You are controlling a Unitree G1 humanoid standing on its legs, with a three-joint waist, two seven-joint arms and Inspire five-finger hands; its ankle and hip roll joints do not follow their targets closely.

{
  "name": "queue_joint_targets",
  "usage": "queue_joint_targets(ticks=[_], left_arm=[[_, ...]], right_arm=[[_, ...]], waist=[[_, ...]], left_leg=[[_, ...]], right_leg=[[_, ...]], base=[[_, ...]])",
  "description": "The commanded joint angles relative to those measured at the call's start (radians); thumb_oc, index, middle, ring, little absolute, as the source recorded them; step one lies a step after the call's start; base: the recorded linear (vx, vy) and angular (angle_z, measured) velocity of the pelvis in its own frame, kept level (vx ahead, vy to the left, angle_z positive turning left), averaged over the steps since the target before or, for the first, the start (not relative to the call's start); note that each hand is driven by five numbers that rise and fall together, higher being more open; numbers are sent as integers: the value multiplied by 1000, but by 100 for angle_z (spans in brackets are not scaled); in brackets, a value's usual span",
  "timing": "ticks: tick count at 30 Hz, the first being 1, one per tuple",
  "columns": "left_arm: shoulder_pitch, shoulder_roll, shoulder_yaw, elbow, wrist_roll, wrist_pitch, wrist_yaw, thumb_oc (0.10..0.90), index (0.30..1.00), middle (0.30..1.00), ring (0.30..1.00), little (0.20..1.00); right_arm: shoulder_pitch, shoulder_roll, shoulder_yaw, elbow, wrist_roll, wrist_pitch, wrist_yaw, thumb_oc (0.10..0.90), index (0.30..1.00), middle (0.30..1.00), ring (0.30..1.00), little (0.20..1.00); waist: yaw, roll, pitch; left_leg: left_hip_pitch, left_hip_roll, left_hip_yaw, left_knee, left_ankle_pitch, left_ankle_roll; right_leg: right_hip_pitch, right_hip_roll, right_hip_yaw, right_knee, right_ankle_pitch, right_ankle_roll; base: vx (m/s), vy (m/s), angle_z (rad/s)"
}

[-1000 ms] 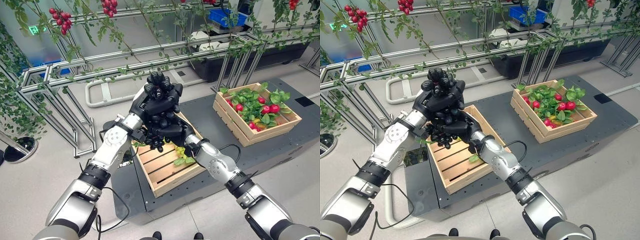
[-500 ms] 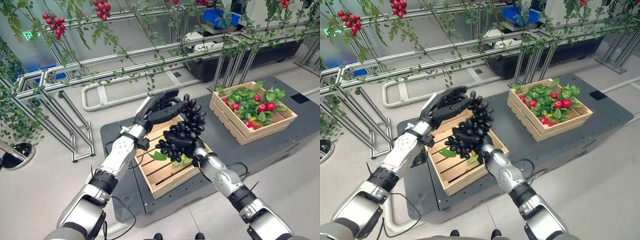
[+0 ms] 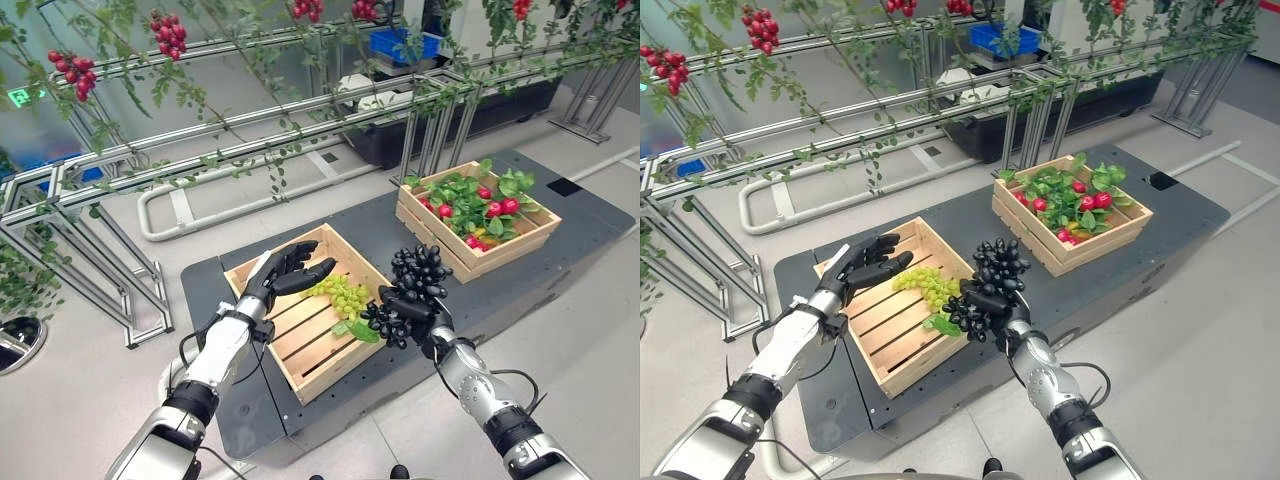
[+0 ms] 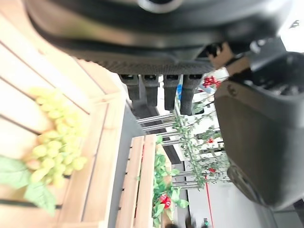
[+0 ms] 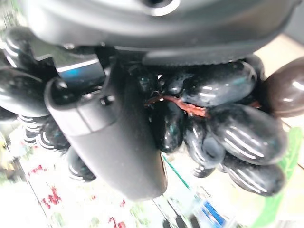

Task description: Pick up the fruits from the basket on one side to the basket on the other side

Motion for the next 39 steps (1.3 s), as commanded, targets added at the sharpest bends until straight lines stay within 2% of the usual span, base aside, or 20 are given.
queue_joint_targets(ticks=[1, 6, 8, 11, 12, 14, 16, 18, 21, 23, 24, 25, 26, 27, 28, 32, 33, 34, 37, 39], left_arm=[[-44, -5, 78, 15, -143, -136, 8, 800, 900, 900, 900, 900], [107, -151, 127, -117, -241, -160, -41, 800, 900, 900, 900, 900], [154, -169, 131, -161, -249, -159, -51, 800, 900, 900, 900, 900], [220, -195, 149, -194, -360, -116, -68, 800, 900, 900, 900, 900], [254, -225, 168, -185, -458, -62, -78, 800, 900, 900, 900, 900], [289, -262, 174, -174, -522, -42, -60, 800, 900, 900, 900, 900], [338, -289, 179, -180, -586, -41, -41, 800, 900, 900, 900, 900], [376, -299, 176, -184, -566, -71, -32, 800, 900, 900, 900, 900], [383, -288, 163, -191, -542, -89, -17, 800, 900, 900, 900, 900], [377, -277, 167, -196, -506, -111, 8, 800, 900, 900, 900, 900], [374, -270, 170, -206, -499, -141, 35, 800, 900, 900, 900, 900], [373, -269, 171, -208, -500, -146, 37, 800, 900, 900, 900, 900], [365, -263, 189, -242, -505, -184, 72, 800, 900, 900, 900, 900], [360, -260, 190, -251, -505, -189, 74, 800, 900, 900, 900, 900], [331, -245, 180, -267, -467, -191, 82, 800, 900, 900, 900, 900], [288, -239, 151, -255, -389, -213, 104, 800, 900, 900, 900, 900], [281, -222, 159, -270, -360, -229, 94, 800, 900, 900, 900, 900], [281, -218, 161, -272, -359, -236, 94, 800, 900, 900, 900, 900], [281, -198, 169, -293, -335, -260, 97, 800, 900, 900, 900, 900], [293, -171, 183, -316, -315, -273, 86, 800, 900, 900, 900, 900]], right_arm=[[-37, 19, -95, -56, 41, -191, 115, 400, 300, 300, 300, 300], [65, 44, -172, -227, -19, -217, 121, 400, 300, 300, 300, 300], [109, 48, -191, -279, -33, -219, 127, 400, 300, 300, 300, 300], [169, 53, -222, -340, -55, -212, 146, 400, 300, 300, 300, 300], [194, 61, -232, -350, -67, -215, 152, 400, 300, 300, 300, 300], [221, 64, -249, -370, -76, -207, 137, 400, 300, 300, 300, 300], [258, 65, -267, -400, -70, -197, 131, 400, 300, 300, 300, 300], [292, 59, -282, -413, -57, -198, 145, 400, 300, 300, 300, 300], [303, 48, -286, -413, -37, -200, 150, 400, 300, 300, 300, 300], [302, 36, -290, -406, -17, -179, 155, 400, 300, 300, 300, 300], [296, 23, -284, -398, -5, -157, 157, 400, 300, 300, 300, 300], [295, 22, -283, -397, -2, -155, 154, 400, 300, 300, 300, 300], [253, 7, -257, -376, -2, -133, 175, 400, 300, 300, 300, 300], [242, 7, -250, -369, -8, -142, 176, 400, 300, 300, 300, 300], [206, 11, -232, -336, -22, -186, 164, 400, 300, 300, 300, 300], [203, 30, -232, -340, -17, -206, 120, 400, 300, 300, 300, 300], [235, 46, -238, -362, -38, -216, 121, 400, 300, 300, 300, 300], [244, 53, -238, -364, -45, -217, 127, 400, 300, 300, 300, 300], [274, 69, -241, -370, -50, -212, 140, 400, 300, 300, 300, 300], [290, 72, -246, -360, -27, -190, 161, 400, 300, 300, 300, 300]], waist=[[-15, 5, -109], [-29, -6, -92], [-33, -11, -86], [-46, -20, -76], [-56, -26, -74], [-66, -35, -73], [-75, -47, -70], [-84, -59, -63], [-90, -68, -53], [-87, -81, -45], [-73, -91, -34], [-71, -92, -35], [-39, -88, -18], [-34, -86, -15], [-30, -78, -11], [-54, -63, -15], [-74, -59, -6], [-77, -58, -3], [-86, -55, 16], [-83, -54, 34]], left_leg=[[-14, 26, 1, 2, -72, -8], [-13, 33, 16, 2, -80, -2], [-14, 34, 22, 2, -85, 0], [-15, 38, 35, 2, -89, 4], [-14, 40, 40, 2, -92, 5], [-11, 44, 43, 2, -93, 7], [-10, 50, 45, 2, -93, 7], [-11, 56, 44, 2, -89, 6], [-3, 62, 53, 2, -79, 2], [-24, 56, 50, 89, -92, -6], [-88, 31, -23, 217, -103, -5], [-98, 26, -34, 228, -102, -5], [-146, -57, -192, 237, -117, 30], [-149, -66, -204, 230, -122, 35], [-150, -77, -203, 208, -139, 49], [-124, -85, -199, 152, -138, 61], [-124, -97, -189, 148, -147, 73], [-123, -99, -182, 144, -148, 75], [-109, -108, -154, 114, -143, 81], [-84, -109, -106, 85, -139, 77]], right_leg=[[19, -45, 0, 5, -51, -16], [5, -36, 30, 5, -49, -18], [0, -34, 35, 5, -48, -17], [-9, -27, 48, 5, -44, -16], [-9, -22, 62, 5, -44, -18], [-7, -15, 77, 5, -43, -22], [-2, -7, 85, 5, -41, -27], [0, 6, 94, 5, -42, -37], [0, 23, 106, 5, -43, -51], [0, 30, 129, 10, -43, -63], [-1, 32, 159, 9, -30, -69], [-3, 32, 164, 9, -28, -69], [-21, 44, 239, 23, -9, -67], [-27, 46, 250, 28, -8, -66], [-51, 47, 271, 39, -6, -59], [-95, 41, 304, 57, 13, -33], [-136, 31, 336, 63, 39, -10], [-148, 26, 337, 62, 50, -2], [-189, 3, 309, 49, 96, 27], [-194, -24, 219, 7, 146, 44]], base=[[2, -16, -23], [0, -40, -18], [-23, -51, -19], [-25, -71, -22], [6, -60, -26], [26, -106, -19], [26, -154, 0], [5, -152, -2], [-24, -116, -2], [-32, -46, -17], [-44, 3, -30], [-139, 118, -51], [-140, 146, -53], [-235, 280, -140], [-149, 219, -164], [-133, 321, -120], [-150, 279, -38], [-233, 406, -20], [-167, 236, -51], [-201, 206, -78]])
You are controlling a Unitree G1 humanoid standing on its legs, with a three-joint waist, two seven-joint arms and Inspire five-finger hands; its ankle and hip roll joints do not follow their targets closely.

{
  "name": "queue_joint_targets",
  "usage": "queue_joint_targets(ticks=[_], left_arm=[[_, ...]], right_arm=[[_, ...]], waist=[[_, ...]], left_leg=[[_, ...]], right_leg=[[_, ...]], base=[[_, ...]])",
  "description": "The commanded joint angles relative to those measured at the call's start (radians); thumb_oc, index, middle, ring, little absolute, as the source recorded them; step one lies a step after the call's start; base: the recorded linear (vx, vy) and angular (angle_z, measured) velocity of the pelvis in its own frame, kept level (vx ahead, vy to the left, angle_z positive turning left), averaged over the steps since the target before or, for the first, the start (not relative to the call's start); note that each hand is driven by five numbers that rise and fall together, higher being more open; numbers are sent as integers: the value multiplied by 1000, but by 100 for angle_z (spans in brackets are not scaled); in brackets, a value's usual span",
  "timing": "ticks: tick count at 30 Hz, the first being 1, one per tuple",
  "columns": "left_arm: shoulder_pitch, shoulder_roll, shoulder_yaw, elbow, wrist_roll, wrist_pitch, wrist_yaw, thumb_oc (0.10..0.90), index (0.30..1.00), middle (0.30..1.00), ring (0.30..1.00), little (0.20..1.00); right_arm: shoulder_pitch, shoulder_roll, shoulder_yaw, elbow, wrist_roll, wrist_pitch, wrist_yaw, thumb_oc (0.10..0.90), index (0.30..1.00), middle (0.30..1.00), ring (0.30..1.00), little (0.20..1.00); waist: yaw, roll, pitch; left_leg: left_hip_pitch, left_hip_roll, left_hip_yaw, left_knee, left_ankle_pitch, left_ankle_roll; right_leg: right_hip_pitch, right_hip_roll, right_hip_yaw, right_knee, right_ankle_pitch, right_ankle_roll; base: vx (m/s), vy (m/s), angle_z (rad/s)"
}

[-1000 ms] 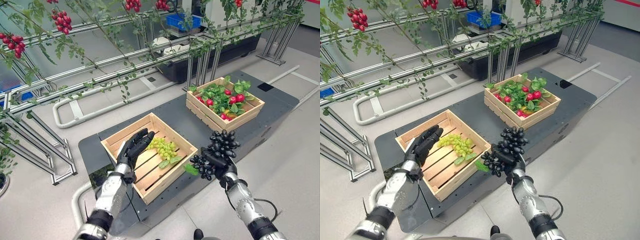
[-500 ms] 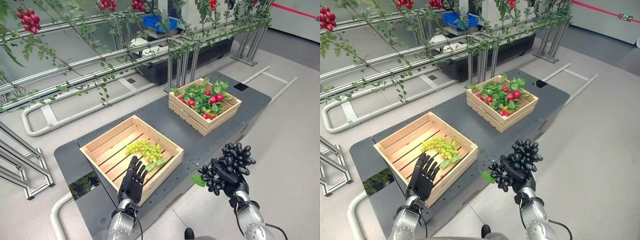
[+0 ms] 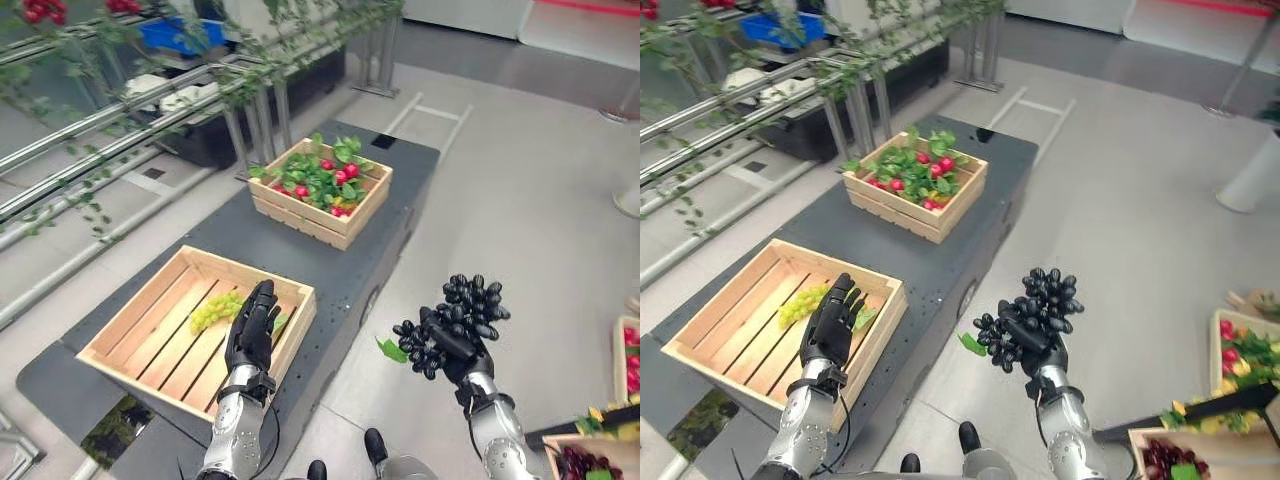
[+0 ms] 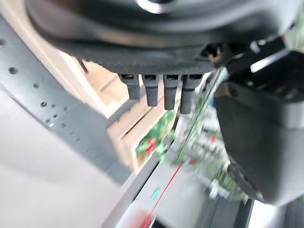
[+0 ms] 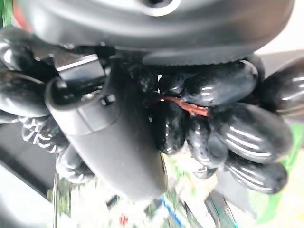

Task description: Pick up the fruits from the basket on one side to the basket on the other side

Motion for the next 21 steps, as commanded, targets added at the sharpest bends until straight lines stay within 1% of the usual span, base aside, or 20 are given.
queue_joint_targets(ticks=[1, 2, 3, 4, 6, 7, 8, 9, 10, 11, 12, 13, 14, 15, 16, 18, 21], left_arm=[[-53, 83, 60, -147, 77, -148, -31, 800, 900, 900, 900, 900], [-43, 94, 67, -161, 80, -147, -30, 800, 900, 900, 900, 900], [-28, 111, 80, -182, 84, -144, -53, 800, 900, 900, 900, 900], [-26, 118, 82, -185, 95, -140, -62, 800, 900, 900, 900, 900], [-24, 131, 75, -182, 141, -142, -23, 800, 900, 900, 900, 900], [-24, 136, 68, -178, 171, -143, 12, 800, 900, 900, 900, 900], [-24, 141, 63, -173, 198, -134, 49, 800, 900, 900, 900, 900], [-21, 143, 61, -171, 200, -128, 68, 800, 900, 900, 900, 900], [-19, 143, 61, -170, 202, -127, 79, 800, 900, 900, 900, 900], [-18, 142, 62, -171, 183, -111, 88, 800, 900, 900, 900, 900], [-17, 141, 60, -168, 169, -103, 93, 800, 900, 900, 900, 900], [-16, 140, 59, -167, 166, -104, 101, 800, 900, 900, 900, 900], [-14, 135, 58, -163, 160, -96, 114, 800, 900, 900, 900, 900], [-11, 123, 59, -149, 156, -86, 137, 800, 900, 900, 900, 900], [-13, 114, 58, -144, 141, -80, 148, 800, 900, 900, 900, 900], [-12, 94, 50, -152, 119, -80, 136, 800, 900, 900, 900, 900], [-7, 70, 20, -167, 130, -86, 129, 800, 900, 900, 900, 900]], right_arm=[[-120, -4, -47, -106, 17, -70, 89, 400, 300, 300, 300, 300], [-118, -1, -46, -102, 17, -66, 97, 400, 300, 300, 300, 300], [-117, 8, -41, -95, 22, -73, 101, 400, 300, 300, 300, 300], [-118, 15, -35, -86, 25, -84, 98, 400, 300, 300, 300, 300], [-125, 20, -23, -60, 36, -94, 95, 400, 300, 300, 300, 300], [-132, 22, -14, -47, 36, -94, 87, 400, 300, 300, 300, 300], [-143, 27, 3, -31, 35, -90, 68, 400, 300, 300, 300, 300], [-152, 31, 15, -15, 35, -84, 61, 400, 300, 300, 300, 300], [-157, 35, 20, -4, 31, -81, 61, 400, 300, 300, 300, 300], [-168, 42, 30, 16, 19, -78, 51, 400, 300, 300, 300, 300], [-176, 49, 43, 39, 9, -77, 51, 400, 300, 300, 300, 300], [-180, 51, 49, 48, 5, -72, 57, 400, 300, 300, 300, 300], [-190, 52, 65, 70, 5, -60, 57, 400, 300, 300, 300, 300], [-196, 50, 75, 82, 10, -34, 48, 400, 300, 300, 300, 300], [-194, 46, 81, 74, 17, -17, 35, 400, 300, 300, 300, 300], [-178, 40, 79, 69, 8, 2, 22, 400, 300, 300, 300, 300], [-147, 35, 60, 79, 27, 18, -3, 400, 300, 300, 300, 300]], waist=[[20, 36, 45], [25, 39, 49], [34, 49, 56], [37, 54, 54], [48, 68, 52], [58, 73, 48], [79, 78, 42], [96, 78, 35], [106, 76, 31], [123, 68, 22], [141, 57, 10], [149, 53, 6], [164, 41, -4], [168, 31, -11], [160, 25, -12], [145, 16, -14], [119, 13, -11]], left_leg=[[91, 43, 27, -54, -110, -28], [97, 47, 41, -63, -107, -27], [105, 57, 59, -83, -96, -20], [102, 62, 64, -88, -91, -13], [99, 73, 78, -102, -73, -7], [97, 79, 91, -107, -66, -6], [95, 88, 117, -111, -61, -4], [97, 94, 134, -108, -72, -8], [93, 98, 146, -103, -73, -10], [82, 105, 162, -92, -73, -14], [71, 111, 181, -83, -73, -22], [70, 117, 193, -83, -70, -29], [61, 132, 219, -85, -60, -48], [59, 153, 241, -92, -42, -69], [59, 165, 248, -101, -26, -81], [58, 185, 262, -107, -6, -100], [57, 198, 263, -112, 6, -114]], right_leg=[[31, -17, -178, -49, 109, 4], [24, -22, -203, -26, 115, 5], [10, -32, -228, 55, 105, 0], [9, -32, -233, 103, 86, -7], [16, -47, -286, 241, 39, -22], [31, -61, -323, 281, 14, -31], [60, -93, -388, 327, -18, -44], [104, -120, -430, 331, -55, -41], [124, -136, -453, 330, -58, -40], [166, -152, -482, 303, -70, -37], [227, -152, -516, 228, -88, -34], [244, -148, -532, 192, -92, -36], [283, -129, -555, 105, -113, -30], [301, -104, -552, 24, -113, -27], [300, -89, -531, -7, -111, -23], [302, -74, -522, -37, -108, -28], [299, -59, -499, -50, -107, -40]], base=[[-163, 103, -80], [-234, 91, -111], [-225, 52, -108], [-242, 46, -91], [-157, 15, -44], [-147, -36, -34], [-97, -93, -49], [-70, -121, -59], [-39, -185, -56], [-62, -255, -54], [-59, -268, -48], [-61, -324, -65], [-69, -353, -72], [-72, -389, -90], [-49, -293, -98], [-25, -187, -87], [-26, -145, -38]])
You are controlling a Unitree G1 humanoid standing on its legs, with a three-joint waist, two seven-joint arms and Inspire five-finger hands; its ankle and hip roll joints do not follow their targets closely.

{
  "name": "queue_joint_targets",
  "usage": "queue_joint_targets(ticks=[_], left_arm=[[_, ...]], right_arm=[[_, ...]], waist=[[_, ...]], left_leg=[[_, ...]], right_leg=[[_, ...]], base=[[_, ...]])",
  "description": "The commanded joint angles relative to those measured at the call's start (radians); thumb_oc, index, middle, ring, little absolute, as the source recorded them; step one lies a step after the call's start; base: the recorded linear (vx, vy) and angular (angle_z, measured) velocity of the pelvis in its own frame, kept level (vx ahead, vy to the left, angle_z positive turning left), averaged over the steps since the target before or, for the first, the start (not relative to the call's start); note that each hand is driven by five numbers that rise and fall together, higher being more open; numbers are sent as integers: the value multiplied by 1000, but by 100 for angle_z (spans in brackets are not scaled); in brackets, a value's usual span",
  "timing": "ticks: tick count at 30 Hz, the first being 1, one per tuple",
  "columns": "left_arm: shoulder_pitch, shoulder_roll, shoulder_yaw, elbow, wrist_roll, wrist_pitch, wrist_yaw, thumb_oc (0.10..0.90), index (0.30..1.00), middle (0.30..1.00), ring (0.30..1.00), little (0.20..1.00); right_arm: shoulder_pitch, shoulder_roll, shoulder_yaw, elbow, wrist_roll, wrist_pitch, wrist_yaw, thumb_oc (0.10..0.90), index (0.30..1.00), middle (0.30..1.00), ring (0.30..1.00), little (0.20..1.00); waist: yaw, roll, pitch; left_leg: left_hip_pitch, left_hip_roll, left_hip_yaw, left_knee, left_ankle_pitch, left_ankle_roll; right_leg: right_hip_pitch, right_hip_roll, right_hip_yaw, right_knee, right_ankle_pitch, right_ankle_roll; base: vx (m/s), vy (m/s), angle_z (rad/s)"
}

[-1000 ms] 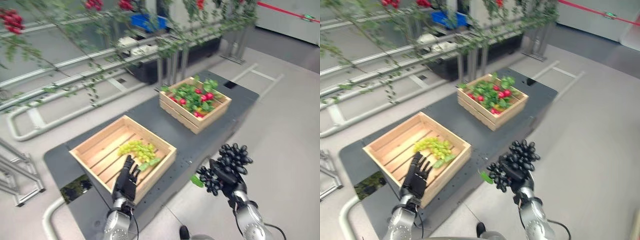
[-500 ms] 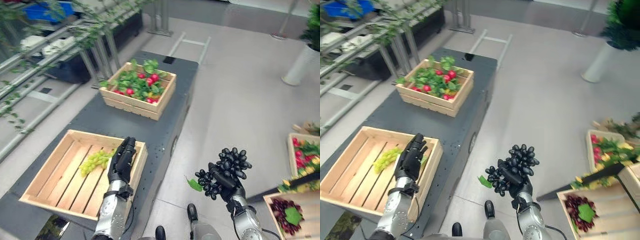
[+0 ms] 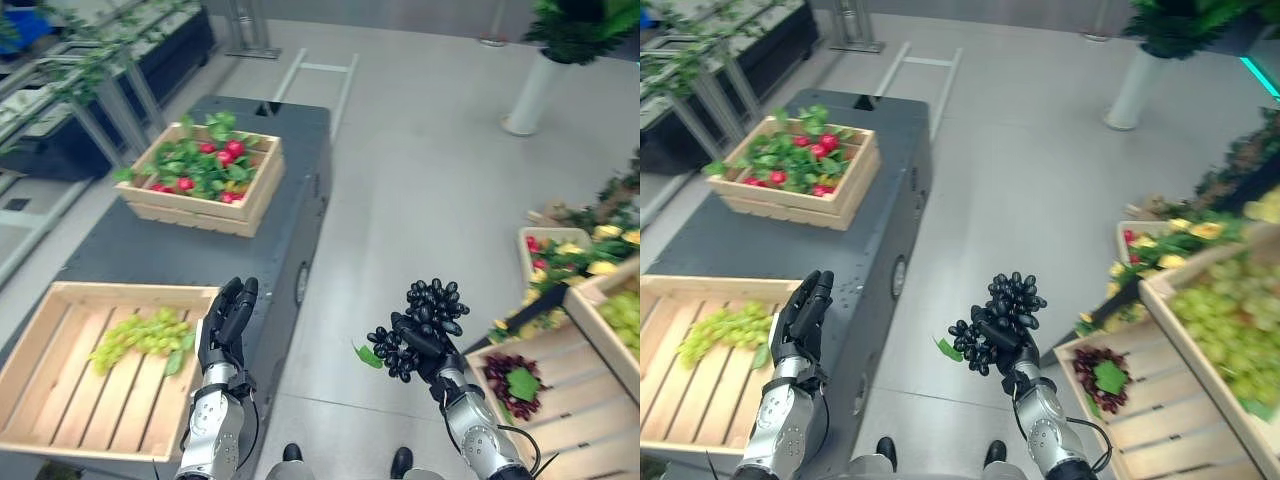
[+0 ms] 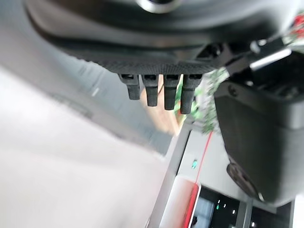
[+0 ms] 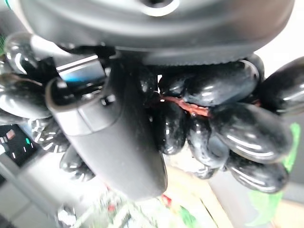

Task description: Pick up the fruits from the basket on one side to the basket on the other side

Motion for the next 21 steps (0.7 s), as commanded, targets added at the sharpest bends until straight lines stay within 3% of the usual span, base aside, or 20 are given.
queue_joint_targets(ticks=[1, 9, 10, 11, 13, 14, 15, 16, 18, 19, 21], left_arm=[[-51, 23, -9, -128, 16, -89, -19, 800, 900, 900, 900, 900], [-59, 29, -34, -129, 22, -73, -32, 800, 900, 900, 900, 900], [-57, 25, -39, -133, 13, -63, -28, 800, 900, 900, 900, 900], [-56, 25, -40, -134, 13, -62, -28, 800, 900, 900, 900, 900], [-46, 15, -41, -144, 18, -80, 1, 800, 900, 900, 900, 900], [-39, 4, -33, -146, 2, -108, 45, 800, 900, 900, 900, 900], [-37, 1, -31, -147, 0, -117, 62, 800, 900, 900, 900, 900], [-32, -5, -24, -149, -8, -141, 91, 800, 900, 900, 900, 900], [-33, -5, -12, -142, -9, -157, 114, 800, 900, 900, 900, 900], [-52, -5, -15, -125, 3, -136, 128, 800, 900, 900, 900, 900], [-73, 1, -30, -121, 56, -113, 132, 800, 900, 900, 900, 900]], right_arm=[[-17, 29, -33, -80, 29, -35, 2, 400, 300, 300, 300, 300], [34, 22, -18, -80, -25, -6, 51, 400, 300, 300, 300, 300], [39, 7, -8, -88, -57, 14, 68, 400, 300, 300, 300, 300], [39, 5, -7, -89, -60, 15, 70, 400, 300, 300, 300, 300], [40, -30, 14, -89, -104, 45, 117, 400, 300, 300, 300, 300], [21, -49, 31, -72, -124, 89, 171, 400, 300, 300, 300, 300], [13, -51, 37, -67, -131, 99, 184, 400, 300, 300, 300, 300], [-7, -56, 55, -52, -141, 121, 223, 400, 300, 300, 300, 300], [-31, -56, 75, -27, -143, 129, 255, 400, 300, 300, 300, 300], [-32, -47, 80, -21, -123, 132, 226, 400, 300, 300, 300, 300], [-12, -29, 72, -44, -48, 125, 169, 400, 300, 300, 300, 300]], waist=[[-33, -18, -71], [-89, -4, -71], [-96, -16, -64], [-96, -18, -63], [-81, -36, -42], [-62, -34, -29], [-55, -32, -28], [-38, -24, -27], [-27, -12, -37], [-33, -5, -51], [-43, 1, -64]], left_leg=[[-79, -89, -30, 4, -45, 54], [-55, -85, -31, 2, -51, 45], [-95, -84, -39, 133, -93, 42], [-106, -82, -42, 159, -99, 41], [-219, -88, -137, 360, -77, 36], [-230, -130, -255, 346, -91, 48], [-222, -141, -292, 315, -93, 53], [-194, -160, -372, 221, -88, 62], [-153, -163, -386, 140, -89, 70], [-118, -153, -361, 79, -80, 73], [-102, -159, -377, 43, -68, 74]], right_leg=[[85, -53, -26, 2, -57, -23], [51, -10, 26, 2, -65, -54], [44, -2, 61, 8, -65, -72], [43, -2, 64, 9, -65, -75], [27, -2, 110, 18, -42, -97], [15, -7, 164, 22, -31, -90], [13, -7, 180, 20, -27, -87], [8, -6, 216, 15, -22, -80], [4, -6, 235, 5, -26, -71], [5, -12, 218, 10, -30, -61], [-3, -17, 205, 38, -37, -50]], base=[[-33, -110, -14], [-41, -122, -15], [-35, -134, -12], [-56, -146, -9], [-116, -23, -25], [-108, 92, -49], [-51, 213, -71], [-8, 213, -119], [23, 247, -135], [69, 225, -104], [47, 207, -117]])
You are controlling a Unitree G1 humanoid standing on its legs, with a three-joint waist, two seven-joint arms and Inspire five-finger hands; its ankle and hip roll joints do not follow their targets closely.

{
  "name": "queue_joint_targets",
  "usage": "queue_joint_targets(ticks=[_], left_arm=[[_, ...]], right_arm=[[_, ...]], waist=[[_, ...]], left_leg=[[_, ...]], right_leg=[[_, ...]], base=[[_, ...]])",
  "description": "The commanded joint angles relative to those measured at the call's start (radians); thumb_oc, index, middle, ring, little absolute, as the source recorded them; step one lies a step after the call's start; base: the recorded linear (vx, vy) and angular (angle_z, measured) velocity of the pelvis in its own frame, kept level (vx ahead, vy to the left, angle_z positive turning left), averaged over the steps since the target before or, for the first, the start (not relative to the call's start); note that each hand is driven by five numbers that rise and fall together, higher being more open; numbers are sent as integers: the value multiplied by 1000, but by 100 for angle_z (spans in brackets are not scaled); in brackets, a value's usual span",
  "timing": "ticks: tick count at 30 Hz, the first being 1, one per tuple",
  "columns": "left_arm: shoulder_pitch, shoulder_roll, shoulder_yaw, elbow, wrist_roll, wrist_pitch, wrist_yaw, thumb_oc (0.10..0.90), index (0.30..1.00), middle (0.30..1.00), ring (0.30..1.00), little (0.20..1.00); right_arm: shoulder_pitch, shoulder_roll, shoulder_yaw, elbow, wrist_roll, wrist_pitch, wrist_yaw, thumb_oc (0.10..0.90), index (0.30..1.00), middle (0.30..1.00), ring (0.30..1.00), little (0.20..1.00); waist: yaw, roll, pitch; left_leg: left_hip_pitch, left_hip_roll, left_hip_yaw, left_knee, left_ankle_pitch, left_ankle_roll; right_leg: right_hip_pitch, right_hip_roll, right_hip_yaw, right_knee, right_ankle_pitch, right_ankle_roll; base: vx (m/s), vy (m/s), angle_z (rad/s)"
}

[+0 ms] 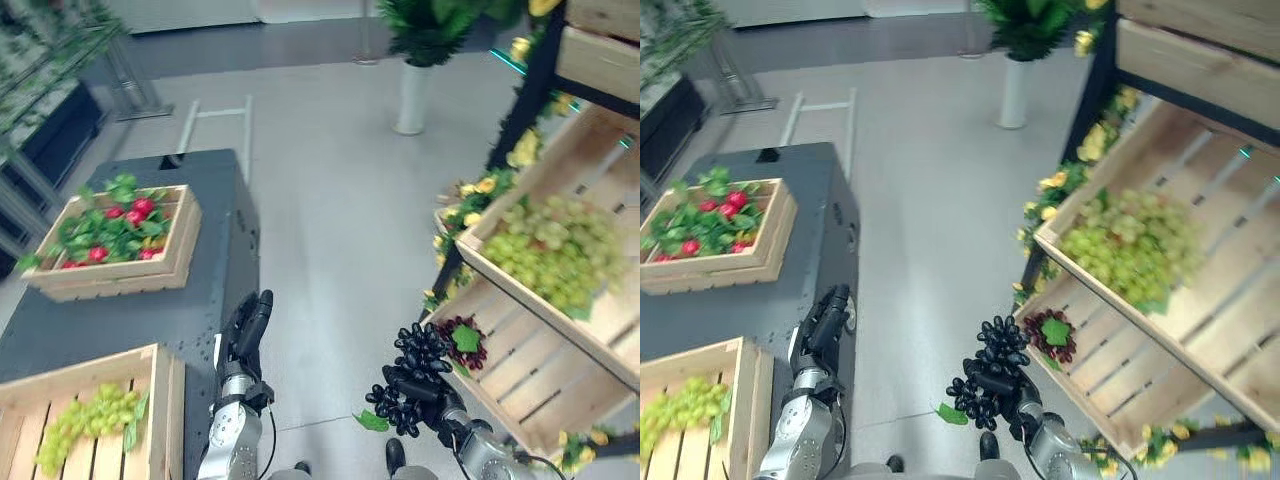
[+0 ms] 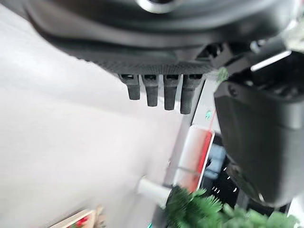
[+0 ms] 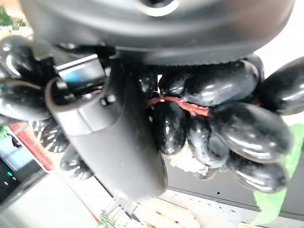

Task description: Pick up the fruits from the basket on one side to the basket on the other side

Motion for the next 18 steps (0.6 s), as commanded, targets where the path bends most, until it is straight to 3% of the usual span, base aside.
queue_joint_targets(ticks=[1, 3, 8, 12, 13, 14, 16, 18], left_arm=[[-111, 46, 15, -84, 117, -103, 19, 800, 900, 900, 900, 900], [-129, 56, -12, -51, 157, -89, 13, 800, 900, 900, 900, 900], [-118, 34, -32, 69, 41, -6, -14, 800, 900, 900, 900, 900], [-86, -12, -75, 128, -27, 125, -114, 800, 900, 900, 900, 900], [-79, -19, -93, 133, -7, 131, -105, 800, 900, 900, 900, 900], [-77, -21, -100, 134, 7, 137, -97, 800, 900, 900, 900, 900], [-47, -3, -122, 120, 58, 144, -55, 800, 900, 900, 900, 900], [-33, 34, -114, 100, 88, 147, -52, 800, 900, 900, 900, 900]], right_arm=[[-20, 69, 18, -114, 107, -64, 22, 400, 300, 300, 300, 300], [-4, 92, 16, -103, 107, -99, 7, 400, 300, 300, 300, 300], [-12, 122, -15, -82, 112, -149, -70, 400, 300, 300, 300, 300], [-16, 136, -41, -98, 123, -238, -165, 400, 300, 300, 300, 300], [-17, 137, -51, -102, 124, -249, -172, 400, 300, 300, 300, 300], [-18, 137, -54, -103, 126, -258, -177, 400, 300, 300, 300, 300], [-42, 130, -73, -107, 131, -254, -155, 400, 300, 300, 300, 300], [-77, 120, -72, -115, 135, -299, -157, 400, 300, 300, 300, 300]], waist=[[-28, -11, -18], [-43, -9, -20], [-71, 4, -8], [-87, -5, 9], [-89, -7, 14], [-89, -8, 16], [-74, -4, 37], [-58, -2, 56]], left_leg=[[15, 35, 23, -18, -7, -17], [28, 38, 40, -32, -11, -13], [56, 31, 87, -30, -43, 16], [53, 22, 115, -5, -71, 35], [53, 20, 126, -1, -76, 39], [53, 19, 130, -1, -77, 40], [73, 38, 210, -9, -81, 40], [42, 61, 240, 47, -92, 44]], right_leg=[[152, 12, -120, 58, -91, -48], [142, 7, -118, 69, -92, -38], [124, -6, -92, 81, -82, -16], [109, -15, -53, 70, -52, 3], [105, -19, -56, 63, -41, 9], [103, -21, -60, 60, -37, 11], [62, -44, -165, 116, -17, 26], [23, -59, -177, 188, -29, 13]], base=[[3, 142, -76], [-4, 141, -33], [-3, 151, -23], [23, 90, -20], [19, 61, -9], [13, 32, -25], [10, -11, -43], [-10, -177, -104]])
